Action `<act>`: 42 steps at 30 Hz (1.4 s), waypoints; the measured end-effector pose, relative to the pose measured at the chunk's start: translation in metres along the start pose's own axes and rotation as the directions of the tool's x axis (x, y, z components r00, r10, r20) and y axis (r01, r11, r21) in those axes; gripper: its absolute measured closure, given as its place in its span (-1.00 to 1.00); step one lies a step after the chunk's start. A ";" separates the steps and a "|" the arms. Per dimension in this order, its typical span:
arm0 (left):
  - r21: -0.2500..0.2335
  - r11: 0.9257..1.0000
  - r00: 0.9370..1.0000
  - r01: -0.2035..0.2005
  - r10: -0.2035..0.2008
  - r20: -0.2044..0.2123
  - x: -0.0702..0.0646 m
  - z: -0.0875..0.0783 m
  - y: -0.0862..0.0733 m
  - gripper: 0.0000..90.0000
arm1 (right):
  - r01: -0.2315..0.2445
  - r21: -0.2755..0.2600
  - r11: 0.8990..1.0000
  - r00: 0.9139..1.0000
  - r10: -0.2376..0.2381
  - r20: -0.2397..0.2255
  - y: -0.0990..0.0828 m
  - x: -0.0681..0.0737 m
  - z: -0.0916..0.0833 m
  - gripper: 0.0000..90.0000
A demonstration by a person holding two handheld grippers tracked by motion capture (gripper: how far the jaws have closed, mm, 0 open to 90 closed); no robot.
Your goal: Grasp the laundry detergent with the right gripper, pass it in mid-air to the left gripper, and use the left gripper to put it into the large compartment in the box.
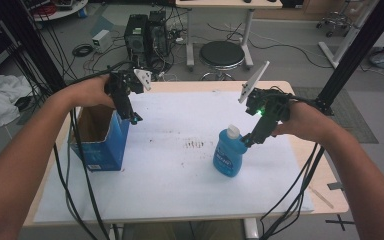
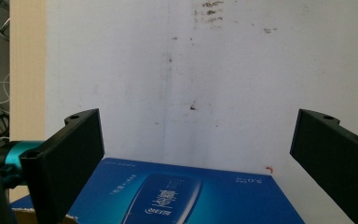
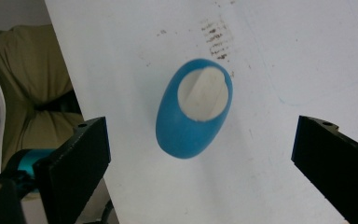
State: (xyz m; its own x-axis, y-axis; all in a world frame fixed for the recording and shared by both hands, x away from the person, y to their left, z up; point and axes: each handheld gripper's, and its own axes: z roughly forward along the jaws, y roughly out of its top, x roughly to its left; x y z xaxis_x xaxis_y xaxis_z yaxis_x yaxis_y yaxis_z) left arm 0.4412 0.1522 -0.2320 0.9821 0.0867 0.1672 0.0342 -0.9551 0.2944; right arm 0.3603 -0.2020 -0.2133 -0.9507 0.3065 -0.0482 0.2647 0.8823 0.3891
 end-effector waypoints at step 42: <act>-0.007 1.000 1.000 0.000 0.000 -0.007 -0.003 0.002 -0.002 -0.94 | -0.250 -0.062 0.966 0.966 0.253 0.050 -0.069 0.008 0.027 -0.92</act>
State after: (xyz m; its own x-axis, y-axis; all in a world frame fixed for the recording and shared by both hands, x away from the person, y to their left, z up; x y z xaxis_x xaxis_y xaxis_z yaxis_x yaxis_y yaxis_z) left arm 0.4388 0.1537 -0.2350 0.9808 0.0883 0.1741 0.0325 -0.9532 0.3005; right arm 0.3388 -0.2507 -0.2658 -0.8434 0.5373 0.0063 0.4835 0.7537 0.4451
